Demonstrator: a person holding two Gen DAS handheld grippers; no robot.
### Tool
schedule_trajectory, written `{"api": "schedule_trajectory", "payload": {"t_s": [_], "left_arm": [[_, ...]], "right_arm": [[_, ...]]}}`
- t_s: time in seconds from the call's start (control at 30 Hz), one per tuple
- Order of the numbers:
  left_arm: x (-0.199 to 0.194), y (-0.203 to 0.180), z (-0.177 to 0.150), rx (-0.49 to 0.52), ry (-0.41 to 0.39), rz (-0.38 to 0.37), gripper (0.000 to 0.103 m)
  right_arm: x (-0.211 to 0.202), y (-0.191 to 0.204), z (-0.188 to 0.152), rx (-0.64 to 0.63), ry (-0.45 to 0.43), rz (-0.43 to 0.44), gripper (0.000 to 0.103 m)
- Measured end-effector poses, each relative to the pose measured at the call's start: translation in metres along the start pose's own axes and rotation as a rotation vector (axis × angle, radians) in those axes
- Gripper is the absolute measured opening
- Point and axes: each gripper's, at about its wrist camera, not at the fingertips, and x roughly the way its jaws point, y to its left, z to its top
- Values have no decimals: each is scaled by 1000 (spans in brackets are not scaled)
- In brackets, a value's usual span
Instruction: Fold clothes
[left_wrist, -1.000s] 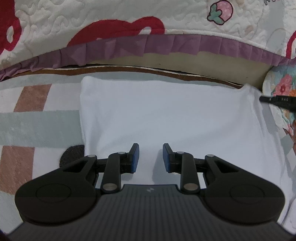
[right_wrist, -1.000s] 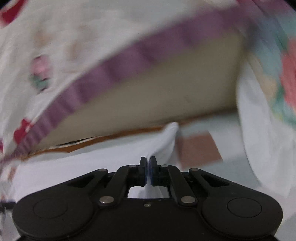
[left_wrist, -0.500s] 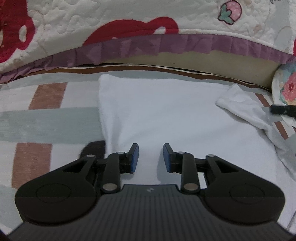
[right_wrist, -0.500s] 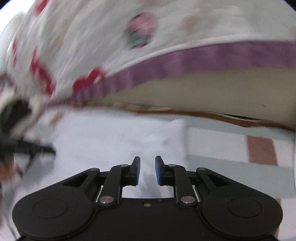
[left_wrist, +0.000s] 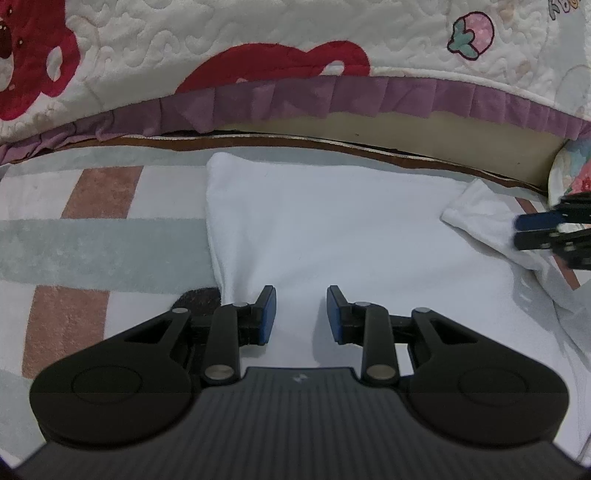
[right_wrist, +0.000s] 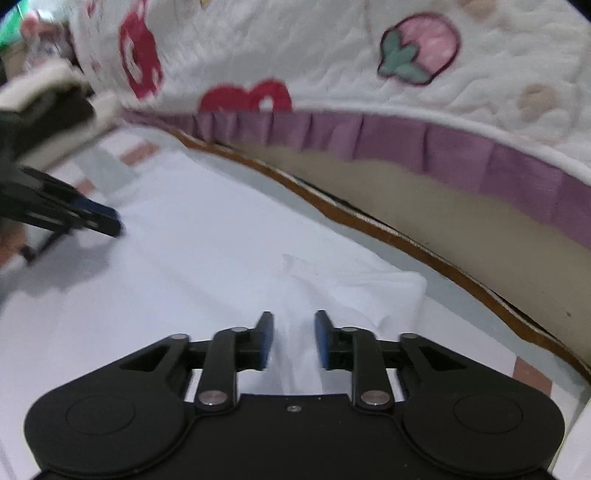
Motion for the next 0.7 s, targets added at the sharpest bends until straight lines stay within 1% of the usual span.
{"api": "schedule_trajectory", "payload": {"t_s": [0.07,0.13,0.17,0.2,0.23,0.27,0.33,0.4,0.43,0.5,0.53,0.57,0.6,0.63,0.7], "left_arm": [[0,0,-1,2,-1,3,29],[-1,1,-2,7,-2,7,29],[0,1,-2,12,-3,10,29],[0,2,-2,17,-5,14,29],[0,2,-2,20,-6,18,29],[1,3,-1,22,-7,21,29],[1,6,1,28,-9,28,29],[3,10,5,37,-23,57,29],[4,12,8,41,-31,74,29],[6,18,14,39,-51,112,29],[8,23,18,28,-64,134,33],[9,27,22,17,-78,157,37],[11,32,26,3,-91,176,43],[14,38,30,-18,-88,174,44],[22,50,37,-66,-68,137,45]], "right_arm": [[16,0,4,16,15,-15,42],[27,-1,4,27,33,-19,42],[33,-1,3,32,48,-24,40],[34,-3,2,38,49,-18,7],[34,-5,1,44,50,-12,5],[27,-11,1,79,12,-19,4],[1,-35,1,215,-109,-64,3],[-21,-65,-1,326,-177,-150,4],[-32,-83,-4,391,-194,-191,4],[-49,-120,-12,520,-207,-268,4],[-54,-136,-19,574,-202,-296,4],[-54,-149,-28,624,-187,-299,4],[-54,-163,-37,673,-172,-302,4],[-50,-168,-43,693,-152,-303,4],[-44,-173,-55,721,-125,-303,4]]}}
